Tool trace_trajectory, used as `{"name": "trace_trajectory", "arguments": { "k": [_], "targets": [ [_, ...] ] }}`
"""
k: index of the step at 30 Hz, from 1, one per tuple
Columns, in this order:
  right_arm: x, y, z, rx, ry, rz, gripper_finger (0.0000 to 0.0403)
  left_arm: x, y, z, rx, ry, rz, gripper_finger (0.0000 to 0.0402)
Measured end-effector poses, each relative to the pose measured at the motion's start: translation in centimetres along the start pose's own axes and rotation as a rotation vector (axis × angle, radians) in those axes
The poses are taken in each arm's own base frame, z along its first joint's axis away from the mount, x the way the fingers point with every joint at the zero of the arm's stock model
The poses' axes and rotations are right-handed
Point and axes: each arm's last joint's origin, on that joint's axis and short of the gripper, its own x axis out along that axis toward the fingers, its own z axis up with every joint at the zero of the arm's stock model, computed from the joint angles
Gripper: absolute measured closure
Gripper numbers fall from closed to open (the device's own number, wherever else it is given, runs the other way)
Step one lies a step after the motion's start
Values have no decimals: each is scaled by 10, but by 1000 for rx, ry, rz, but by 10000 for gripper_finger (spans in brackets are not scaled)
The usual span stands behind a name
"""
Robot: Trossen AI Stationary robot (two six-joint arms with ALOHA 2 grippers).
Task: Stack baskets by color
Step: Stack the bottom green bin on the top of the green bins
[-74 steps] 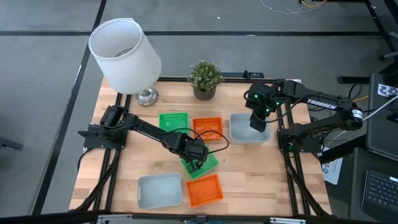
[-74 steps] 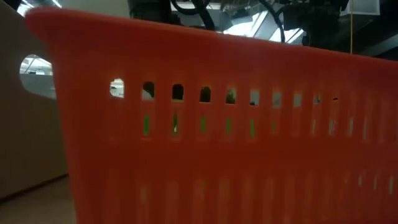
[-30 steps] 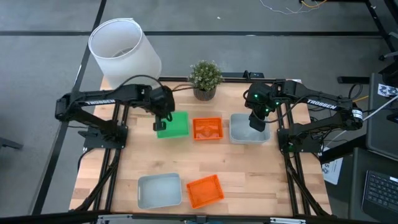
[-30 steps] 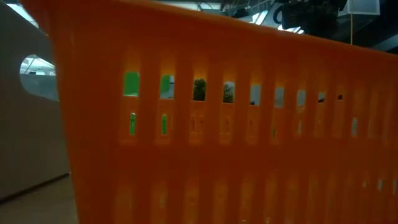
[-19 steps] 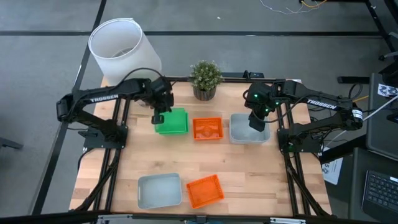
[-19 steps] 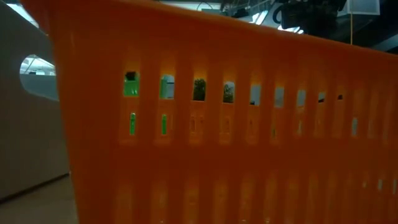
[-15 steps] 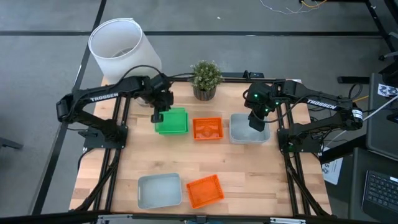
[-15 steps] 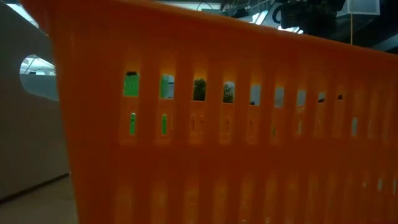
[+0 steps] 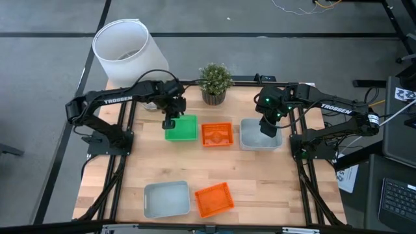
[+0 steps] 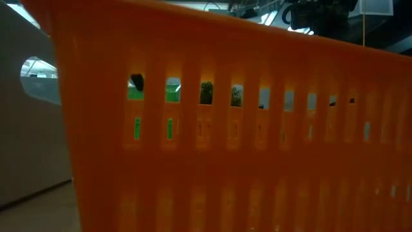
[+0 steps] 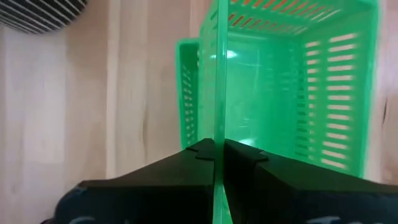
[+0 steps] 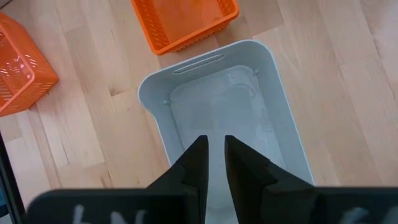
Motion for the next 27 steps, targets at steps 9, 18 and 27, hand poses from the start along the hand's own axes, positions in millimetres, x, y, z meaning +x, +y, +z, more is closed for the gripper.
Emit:
{"name": "trace_trajectory", "arguments": {
  "k": [9, 18, 27],
  "targets": [
    [0, 0, 0, -2, 1, 0, 350, 25, 4, 2, -21, 62, -45, 402],
    [0, 0, 0, -2, 1, 0, 350, 41, 4, 3, -109, 85, -136, 388],
    [0, 0, 0, -2, 1, 0, 350, 36, -3, 5, -160, 64, -175, 355]
  ]
}}
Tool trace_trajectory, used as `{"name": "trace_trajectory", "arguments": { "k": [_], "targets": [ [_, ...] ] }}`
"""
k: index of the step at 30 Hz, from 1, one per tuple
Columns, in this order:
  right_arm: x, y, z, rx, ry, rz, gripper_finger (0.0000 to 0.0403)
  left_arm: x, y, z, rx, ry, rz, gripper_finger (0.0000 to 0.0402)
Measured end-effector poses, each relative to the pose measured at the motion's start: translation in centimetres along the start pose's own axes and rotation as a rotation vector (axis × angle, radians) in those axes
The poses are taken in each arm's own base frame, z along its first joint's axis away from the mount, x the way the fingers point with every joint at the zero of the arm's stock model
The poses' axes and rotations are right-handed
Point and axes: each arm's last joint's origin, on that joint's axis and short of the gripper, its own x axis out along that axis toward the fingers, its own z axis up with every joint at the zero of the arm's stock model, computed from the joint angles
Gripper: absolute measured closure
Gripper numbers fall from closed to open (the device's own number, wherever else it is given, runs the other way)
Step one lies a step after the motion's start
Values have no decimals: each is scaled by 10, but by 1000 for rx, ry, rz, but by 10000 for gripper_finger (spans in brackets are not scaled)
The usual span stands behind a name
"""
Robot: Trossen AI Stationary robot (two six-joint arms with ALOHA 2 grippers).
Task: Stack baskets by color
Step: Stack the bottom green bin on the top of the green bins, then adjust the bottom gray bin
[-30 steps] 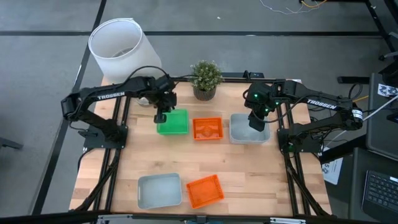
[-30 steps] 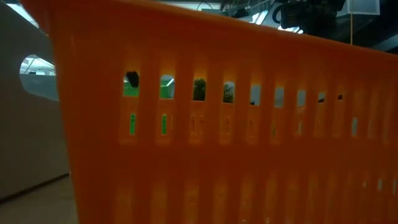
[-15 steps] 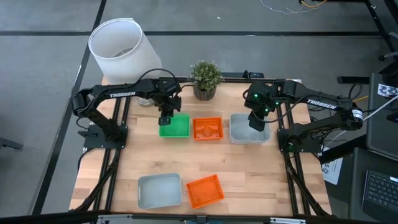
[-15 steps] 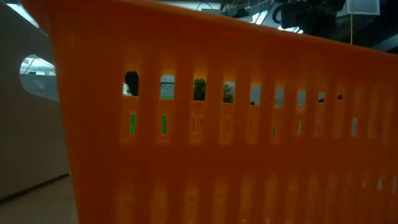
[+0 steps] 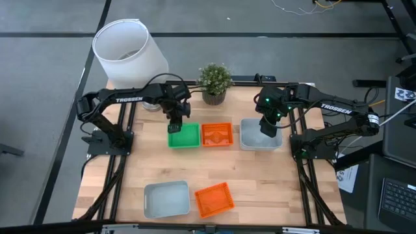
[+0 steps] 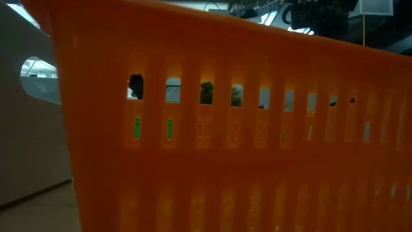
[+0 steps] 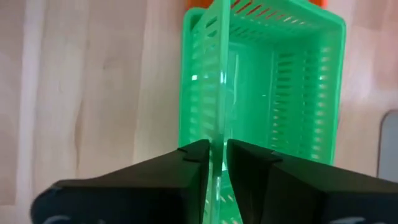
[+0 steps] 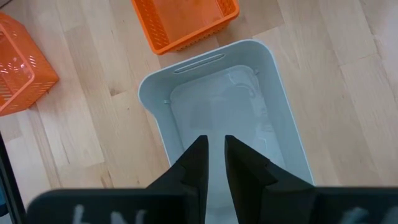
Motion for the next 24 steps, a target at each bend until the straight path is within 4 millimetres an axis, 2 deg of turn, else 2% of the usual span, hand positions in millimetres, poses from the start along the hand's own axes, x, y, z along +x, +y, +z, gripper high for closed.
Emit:
{"name": "trace_trajectory", "arguments": {
  "k": [15, 20, 24],
  "targets": [
    [0, 0, 0, 0, 0, 1, 350, -4, -2, 0, -37, 9, -3, 350],
    [0, 0, 0, 3, 0, 1, 350, -27, -6, 14, -45, -4, 22, 350],
    [0, 0, 0, 22, 0, 1, 350, -55, -16, 27, -38, -2, 74, 355]
  ]
}}
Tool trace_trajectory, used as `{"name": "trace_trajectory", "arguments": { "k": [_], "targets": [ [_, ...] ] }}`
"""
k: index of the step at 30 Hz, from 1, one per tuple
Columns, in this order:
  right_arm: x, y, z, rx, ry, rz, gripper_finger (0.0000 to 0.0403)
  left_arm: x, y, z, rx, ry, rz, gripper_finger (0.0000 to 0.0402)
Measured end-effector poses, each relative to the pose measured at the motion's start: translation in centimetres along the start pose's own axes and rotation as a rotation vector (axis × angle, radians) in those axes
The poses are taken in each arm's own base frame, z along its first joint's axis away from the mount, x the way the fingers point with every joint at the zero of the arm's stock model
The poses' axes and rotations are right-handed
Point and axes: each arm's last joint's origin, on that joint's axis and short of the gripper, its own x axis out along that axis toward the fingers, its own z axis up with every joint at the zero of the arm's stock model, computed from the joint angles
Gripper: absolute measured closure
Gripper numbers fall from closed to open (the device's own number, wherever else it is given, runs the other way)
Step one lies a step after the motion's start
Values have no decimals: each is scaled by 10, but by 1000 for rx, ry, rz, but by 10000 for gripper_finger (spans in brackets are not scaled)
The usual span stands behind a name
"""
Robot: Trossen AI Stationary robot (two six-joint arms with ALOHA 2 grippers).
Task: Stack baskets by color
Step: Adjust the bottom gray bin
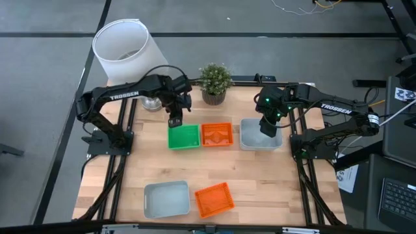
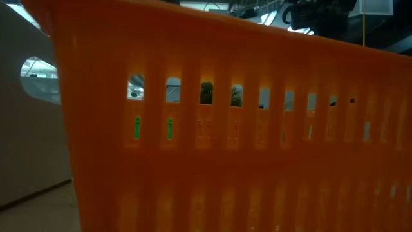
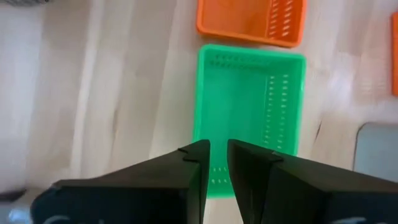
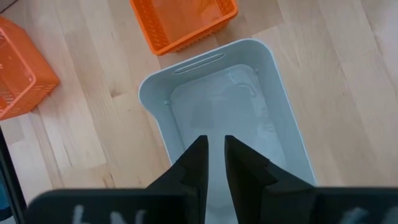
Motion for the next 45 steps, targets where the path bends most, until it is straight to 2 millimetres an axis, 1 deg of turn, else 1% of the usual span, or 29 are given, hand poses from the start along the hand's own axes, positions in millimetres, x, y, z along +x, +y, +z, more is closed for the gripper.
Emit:
{"name": "trace_trajectory", "arguments": {
  "k": [2, 5, 9, 11, 12, 15, 17, 19, 21, 22, 24, 27, 29, 33, 36, 40, 42, 45],
  "targets": [
    [0, 0, 0, 8, 0, 0, 350, -11, -7, 5, -23, 1, 8, 356],
    [0, 0, 0, 8, 0, 0, 350, -23, -23, 8, -32, 22, -11, 356],
    [0, 0, 0, 8, 0, 0, 350, -31, -49, -3, 7, 166, -74, 356],
    [0, 0, 0, 8, 0, 0, 350, -32, -60, -12, 10, 261, -126, 356],
    [0, 0, 0, 8, 0, 0, 350, -32, -64, -17, 17, 280, -131, 356],
    [0, 0, 0, 8, -1, -1, 350, -39, -75, -32, 27, 285, -135, 356],
    [0, 0, 0, 10, -3, -1, 350, -44, -77, -46, 11, 277, -133, 357],
    [0, 0, 1, 15, -14, 0, 350, -50, -79, -61, -23, 237, -128, 358],
    [0, 0, 2, 28, -26, 2, 350, -57, -79, -81, -67, 175, -91, 363],
    [0, 0, 3, 30, -29, 2, 350, -61, -79, -90, -88, 129, -70, 366],
    [0, 0, 4, 26, -40, 3, 350, -62, -79, -106, -128, -15, -38, 375],
    [-1, 1, 6, 19, -67, 5, 350, -55, -81, -124, -206, -287, -17, 389],
    [-1, 1, 8, 16, -84, -2, 350, -47, -83, -135, -213, -462, -43, 397],
    [-1, 1, 9, 14, -98, -5, 350, -16, -88, -154, -126, -683, -129, 398],
    [-1, 1, 9, 12, -98, -5, 350, 6, -89, -166, -25, -810, -178, 397],
    [-1, 1, 9, 11, -98, -5, 350, 31, -85, -179, -6, -952, -223, 401],
    [-1, 1, 9, 11, -99, -5, 350, 42, -82, -186, 20, -985, -220, 399],
    [-1, 1, 9, 11, -100, -5, 350, 53, -79, -196, 42, -1013, -215, 397]
  ]
}}
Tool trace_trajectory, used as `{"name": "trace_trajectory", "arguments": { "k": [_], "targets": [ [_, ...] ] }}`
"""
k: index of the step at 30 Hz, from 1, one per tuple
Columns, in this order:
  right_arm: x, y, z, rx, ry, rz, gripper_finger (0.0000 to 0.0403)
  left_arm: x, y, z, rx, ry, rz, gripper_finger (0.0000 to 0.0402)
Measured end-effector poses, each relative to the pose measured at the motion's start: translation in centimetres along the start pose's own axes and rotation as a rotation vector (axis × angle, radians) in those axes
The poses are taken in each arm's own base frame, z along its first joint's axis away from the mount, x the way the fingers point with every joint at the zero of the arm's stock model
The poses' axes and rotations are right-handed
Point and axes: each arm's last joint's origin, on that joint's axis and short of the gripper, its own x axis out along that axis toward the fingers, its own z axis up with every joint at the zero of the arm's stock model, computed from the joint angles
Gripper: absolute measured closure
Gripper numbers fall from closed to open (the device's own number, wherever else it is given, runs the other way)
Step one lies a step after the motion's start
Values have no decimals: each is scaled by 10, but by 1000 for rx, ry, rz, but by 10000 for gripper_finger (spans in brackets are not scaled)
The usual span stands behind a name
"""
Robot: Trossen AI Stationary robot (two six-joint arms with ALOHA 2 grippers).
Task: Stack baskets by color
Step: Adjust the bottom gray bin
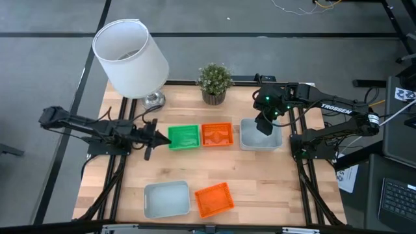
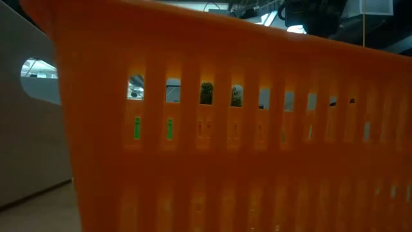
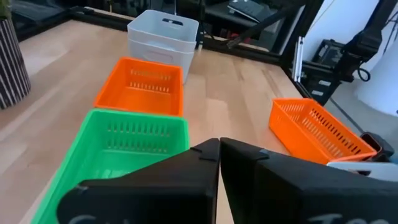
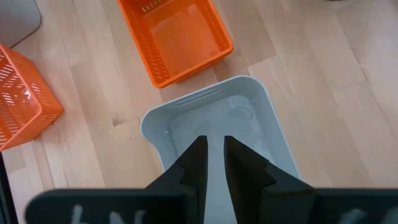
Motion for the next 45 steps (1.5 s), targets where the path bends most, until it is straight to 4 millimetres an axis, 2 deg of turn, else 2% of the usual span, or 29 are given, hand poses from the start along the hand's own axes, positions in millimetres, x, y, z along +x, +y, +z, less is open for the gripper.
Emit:
{"name": "trace_trajectory", "arguments": {
  "k": [5, 10, 15, 18, 27, 29, 32, 34, 39, 41, 45],
  "targets": [
    [0, 0, 0, 1, 0, 0, 350, -5, 4, -14, 32, -6, -2, 400],
    [0, 0, 3, -53, -28, 3, 350, -9, 5, -16, 81, -44, -10, 397],
    [0, 1, 7, -61, -72, 8, 350, -10, 6, -21, 13, -24, -27, 396],
    [0, 1, 9, -68, -95, 10, 350, -10, 6, -21, -53, -26, -21, 396],
    [-1, 2, 13, -94, -137, 14, 350, -10, 7, -23, -48, -11, -15, 395],
    [-1, 2, 13, -91, -137, 14, 350, -10, 5, -19, -45, -52, -32, 396],
    [-1, 2, 13, -78, -137, 15, 350, -13, -5, 2, 16, -165, -126, 400],
    [-1, 2, 13, -65, -135, 16, 350, -17, -13, 19, 39, -180, -178, 400],
    [-1, 2, 13, -64, -131, 15, 350, -9, -39, 41, 51, 4, -263, 401],
    [-1, 2, 13, -67, -131, 15, 350, 1, -54, 43, 42, 86, -309, 401],
    [-1, 2, 13, -70, -130, 15, 350, 29, -86, 26, 54, 318, -362, 401]
  ]
}}
